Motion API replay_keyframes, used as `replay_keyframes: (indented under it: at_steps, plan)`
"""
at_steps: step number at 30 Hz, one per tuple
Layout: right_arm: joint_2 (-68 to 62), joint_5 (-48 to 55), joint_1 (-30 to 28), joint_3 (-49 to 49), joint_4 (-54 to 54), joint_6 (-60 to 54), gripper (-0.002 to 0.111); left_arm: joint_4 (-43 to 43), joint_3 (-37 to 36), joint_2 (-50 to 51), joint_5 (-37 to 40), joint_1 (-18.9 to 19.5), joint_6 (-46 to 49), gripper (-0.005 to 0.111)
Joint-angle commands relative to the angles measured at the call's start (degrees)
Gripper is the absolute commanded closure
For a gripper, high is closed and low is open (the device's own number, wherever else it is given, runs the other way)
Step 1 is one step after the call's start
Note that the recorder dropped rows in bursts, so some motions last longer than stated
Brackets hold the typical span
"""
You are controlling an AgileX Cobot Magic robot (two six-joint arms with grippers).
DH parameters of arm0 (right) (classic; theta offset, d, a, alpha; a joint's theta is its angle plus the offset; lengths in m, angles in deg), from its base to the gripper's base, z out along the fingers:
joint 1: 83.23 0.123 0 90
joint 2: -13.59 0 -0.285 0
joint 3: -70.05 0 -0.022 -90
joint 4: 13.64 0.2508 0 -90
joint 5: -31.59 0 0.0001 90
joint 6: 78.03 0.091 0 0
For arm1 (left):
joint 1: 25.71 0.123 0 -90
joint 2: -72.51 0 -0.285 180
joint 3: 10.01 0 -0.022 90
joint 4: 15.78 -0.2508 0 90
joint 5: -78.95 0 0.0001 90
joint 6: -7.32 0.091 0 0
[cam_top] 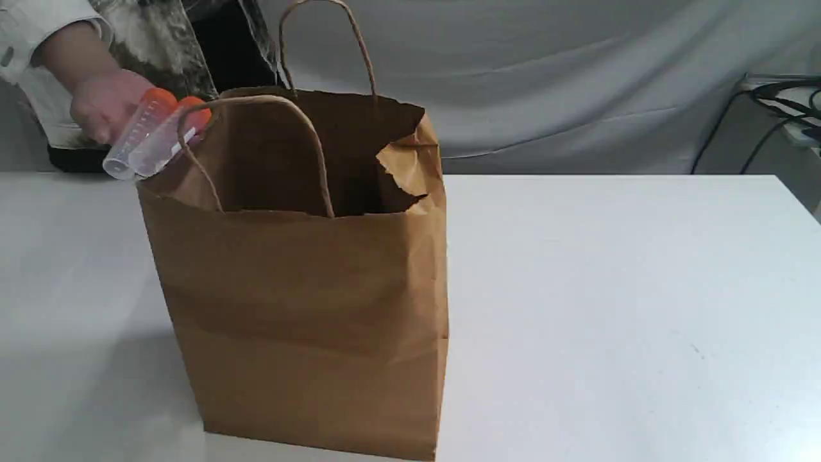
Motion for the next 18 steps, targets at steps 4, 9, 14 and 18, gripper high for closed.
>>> replay_keyframes:
  at_steps: [4,9,14,18]
  plan:
    - [0.14,0.97,0.14,-0.16,-0.16,-0.24,0.052,9.73,9.93,10.37,31.38,0.13,11.85,0.052]
    - [0.14,0.97,0.14,-0.16,-0.16,-0.24,0.052,15.79,11.39,13.37,48.31,0.22,11.83,0.045]
    - [0.14,0.97,0.14,-0.16,-0.16,-0.24,0.052,16.3,11.39,13.92,52.49,0.22,16.07,0.04]
    - [0.14,0.97,0.14,-0.16,-0.16,-0.24,0.052,20.52,11.49,13.68,52.49,0.22,16.35,0.04]
